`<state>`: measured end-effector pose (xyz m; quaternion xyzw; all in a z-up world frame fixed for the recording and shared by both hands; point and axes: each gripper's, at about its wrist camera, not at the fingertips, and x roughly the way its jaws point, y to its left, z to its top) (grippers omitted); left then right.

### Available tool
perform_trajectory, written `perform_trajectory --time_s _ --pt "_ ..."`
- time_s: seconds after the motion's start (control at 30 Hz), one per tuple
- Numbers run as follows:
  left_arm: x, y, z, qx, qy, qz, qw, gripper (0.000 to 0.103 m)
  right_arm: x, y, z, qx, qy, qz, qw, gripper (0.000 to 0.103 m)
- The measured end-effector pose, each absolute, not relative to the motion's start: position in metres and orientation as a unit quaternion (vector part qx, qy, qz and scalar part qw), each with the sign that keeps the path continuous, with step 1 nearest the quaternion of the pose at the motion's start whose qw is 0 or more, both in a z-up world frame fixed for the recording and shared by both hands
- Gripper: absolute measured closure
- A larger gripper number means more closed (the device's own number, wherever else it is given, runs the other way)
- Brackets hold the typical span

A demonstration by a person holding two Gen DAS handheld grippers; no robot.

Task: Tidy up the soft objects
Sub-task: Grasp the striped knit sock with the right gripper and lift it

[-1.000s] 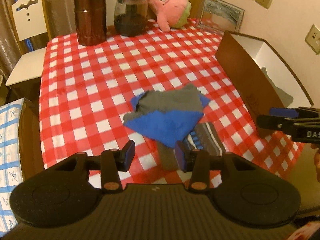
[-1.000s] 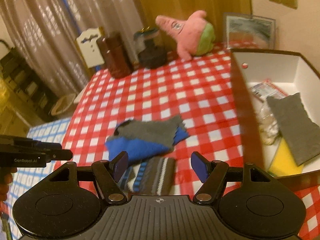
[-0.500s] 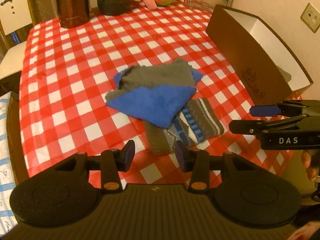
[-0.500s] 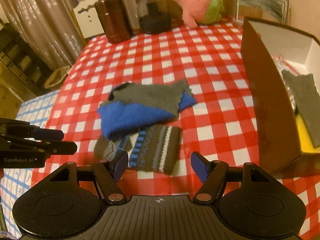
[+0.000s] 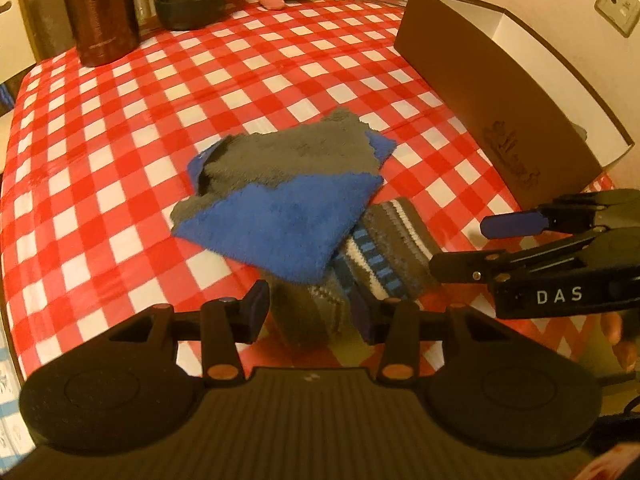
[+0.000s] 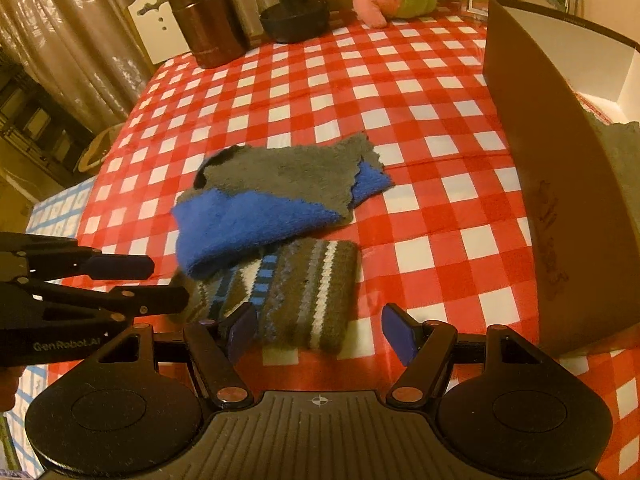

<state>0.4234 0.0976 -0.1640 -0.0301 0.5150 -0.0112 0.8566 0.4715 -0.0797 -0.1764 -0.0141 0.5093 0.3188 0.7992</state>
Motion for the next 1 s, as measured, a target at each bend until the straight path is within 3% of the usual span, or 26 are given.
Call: perform_trajectory --time_s 0.5,0.63,0.73,1.0 --pt "0.463 0.101 -0.188 0.014 0.515 -0.015 0.857 0.062 0.492 -0.082 -0.194 0.005 0.532 0.296 0.794 0.034" --pt "0.463 0.108 -0.184 0.006 0.506 -0.013 0.862 0.083 0.493 -0.08 -0.194 0.007 0.529 0.298 0.794 0.034" --pt "0.459 0.122 -0.174 -0.013 0.493 0.007 0.87 0.088 0.493 -0.077 -0.193 0.009 0.525 0.306 0.794 0.034" --pt "0.429 0.169 -0.142 -0.043 0.464 0.102 0.879 0.089 0.489 -0.053 -0.193 0.001 0.511 0.371 0.775 0.034"
